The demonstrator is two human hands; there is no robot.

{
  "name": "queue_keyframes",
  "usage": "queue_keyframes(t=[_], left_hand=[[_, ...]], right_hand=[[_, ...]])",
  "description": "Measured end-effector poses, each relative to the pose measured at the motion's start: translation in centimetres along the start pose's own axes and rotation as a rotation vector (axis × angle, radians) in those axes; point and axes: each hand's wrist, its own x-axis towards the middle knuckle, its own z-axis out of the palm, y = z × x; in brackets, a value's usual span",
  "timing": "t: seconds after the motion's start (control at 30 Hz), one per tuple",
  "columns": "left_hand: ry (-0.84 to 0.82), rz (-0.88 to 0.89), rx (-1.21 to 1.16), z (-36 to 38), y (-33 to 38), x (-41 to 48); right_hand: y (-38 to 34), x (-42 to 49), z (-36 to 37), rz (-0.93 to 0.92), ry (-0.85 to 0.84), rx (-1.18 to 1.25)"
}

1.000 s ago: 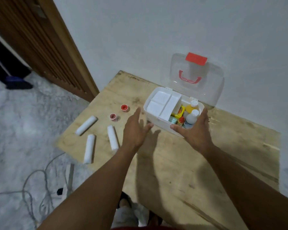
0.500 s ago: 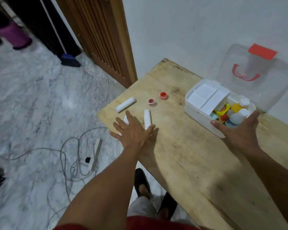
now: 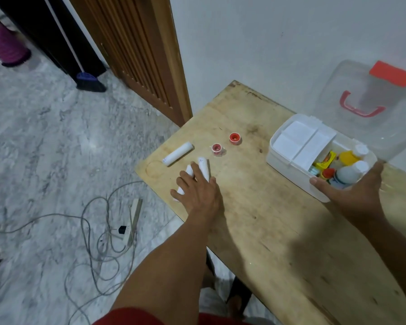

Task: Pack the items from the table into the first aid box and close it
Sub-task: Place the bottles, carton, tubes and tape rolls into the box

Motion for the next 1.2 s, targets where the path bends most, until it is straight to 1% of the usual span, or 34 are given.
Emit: queue_keyframes(t=[0.07,0.13,0.23,0.3,0.33,0.43,0.5,0.57,0.7,0.77,0.83,1.0,1.07,1.2], left_hand=[[-0.015,0.02,0.024,0.1,0.0,-0.1],[-0.035,0.024,-0.009,-0.1,0.0,-0.4],[-0.103,0.025,-0.088,-1.0,0.2,-0.8],[-0.079,0.071,-0.127,-1.6,0.0,-1.2],[-0.082,0.094,-0.185,-2.0,-0.3,-1.3],[-0.154,0.168,-0.506,-2.8,-0.6,-1.5],[-0.18,0.283,-0.565,-3.2,-0.2,-2.0],[-0.163,0.377,-0.581,-3.7,0.8,-2.3],[-0.148,0.334,-0.685,-5.7,4.6,-2.5],[-0.133,0.392,-0.724,-6.7,6.7,-2.4],[-0.155,0.446,-0.781,-7.7,9.1,-2.2],[-0.335,0.562,-0.969,-10.4,14.1,-1.7],[-0.464,0.556,-1.048,-11.3,15.8,-1.2],[-0.755,0.569,-1.118,-11.6,18.1,1.0]], right_hand=[[-0.1,0.0,0.0,-0.013,0.002,0.004],[0.1,0.2,0.1,-0.015,0.001,0.002],[0.7,0.4,0.1,0.042,0.0,0.006],[0.7,0.4,-0.1,0.086,0.007,-0.012],[0.7,0.3,-0.1,0.1,0.008,-0.019],[0.6,0.1,0.3,0.112,0.014,-0.026],[0.6,-0.1,0.4,0.125,0.019,-0.028],[0.5,-0.3,0.3,0.139,0.012,-0.034],[-0.2,-0.7,-0.4,0.154,-0.015,-0.081],[-0.6,-0.9,-0.6,0.152,-0.04,-0.091],[-0.5,-0.8,-0.7,0.14,-0.046,-0.09],[-0.1,-0.3,-0.4,0.158,-0.017,-0.053],[0.2,-0.1,-0.3,0.155,0.005,-0.046],[0.3,0.2,-0.3,0.159,0.018,-0.05]])
